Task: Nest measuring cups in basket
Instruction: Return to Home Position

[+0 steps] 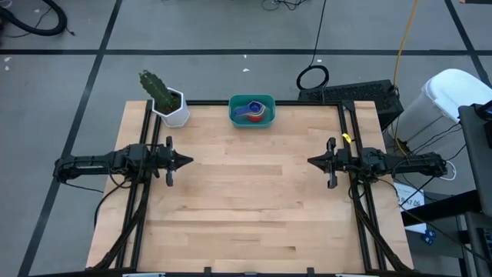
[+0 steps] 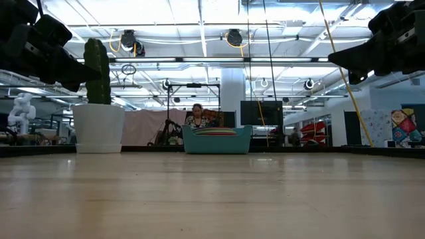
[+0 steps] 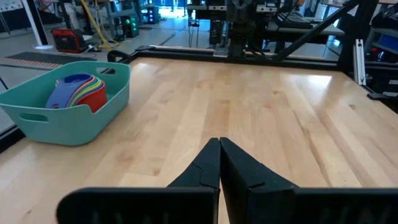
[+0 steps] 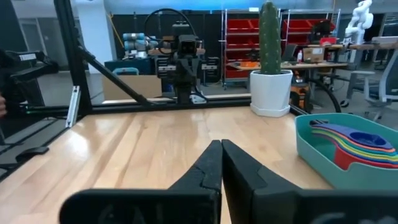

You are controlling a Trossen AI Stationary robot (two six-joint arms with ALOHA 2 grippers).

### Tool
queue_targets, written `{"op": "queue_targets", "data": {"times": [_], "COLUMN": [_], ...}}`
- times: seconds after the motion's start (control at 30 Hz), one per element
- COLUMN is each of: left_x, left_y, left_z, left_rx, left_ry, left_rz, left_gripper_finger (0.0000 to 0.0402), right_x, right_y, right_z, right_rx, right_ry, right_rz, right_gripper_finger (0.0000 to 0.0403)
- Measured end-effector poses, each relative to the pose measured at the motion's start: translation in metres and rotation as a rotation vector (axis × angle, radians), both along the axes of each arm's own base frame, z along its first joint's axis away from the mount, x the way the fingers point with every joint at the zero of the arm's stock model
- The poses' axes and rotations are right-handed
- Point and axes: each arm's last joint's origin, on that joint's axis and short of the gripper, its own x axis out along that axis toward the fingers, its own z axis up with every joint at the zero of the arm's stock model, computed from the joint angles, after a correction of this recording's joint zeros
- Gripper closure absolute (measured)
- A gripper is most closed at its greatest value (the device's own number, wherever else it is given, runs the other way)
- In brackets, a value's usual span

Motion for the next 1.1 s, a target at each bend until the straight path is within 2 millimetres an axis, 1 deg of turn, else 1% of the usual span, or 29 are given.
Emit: {"op": "queue_targets", "data": {"times": [0.2,0.33,0.47,0.63,0.7,0.8,1.1], "left_x": [0.0000,0.0000,0.0000,0.0001,0.0004,0.0005,0.0005], "left_y": [0.0008,0.0008,0.0008,0.0007,-0.0014,-0.0048,-0.0053], "left_z": [0.0003,0.0003,0.0003,0.0004,0.0004,0.0007,0.0007], "left_rx": [0.021,0.034,0.035,0.023,-0.015,0.013,0.035], "left_ry": [-0.001,0.000,0.001,-0.003,-0.010,-0.013,-0.013], "left_rz": [0.023,0.022,0.022,0.020,-0.041,-0.147,-0.156], "left_gripper_finger": [0.0384,0.0383,0.0383,0.0382,0.0383,0.0382,0.0382], "right_x": [0.0016,0.0028,0.0032,0.0032,0.0032,0.0032,0.0032], "right_y": [0.0001,0.0002,0.0017,0.0017,0.0017,0.0017,0.0017], "right_z": [-0.0014,-0.0014,0.0016,0.0021,0.0022,0.0023,0.0023], "right_rx": [-0.007,-0.015,-0.014,-0.014,-0.014,-0.020,-0.021], "right_ry": [0.019,0.022,-0.008,-0.013,-0.014,-0.015,-0.015], "right_rz": [-0.002,0.000,0.049,0.051,0.051,0.051,0.052], "right_gripper_finger": [0.0403,0.0403,0.0403,0.0403,0.0403,0.0403,0.0403]}}
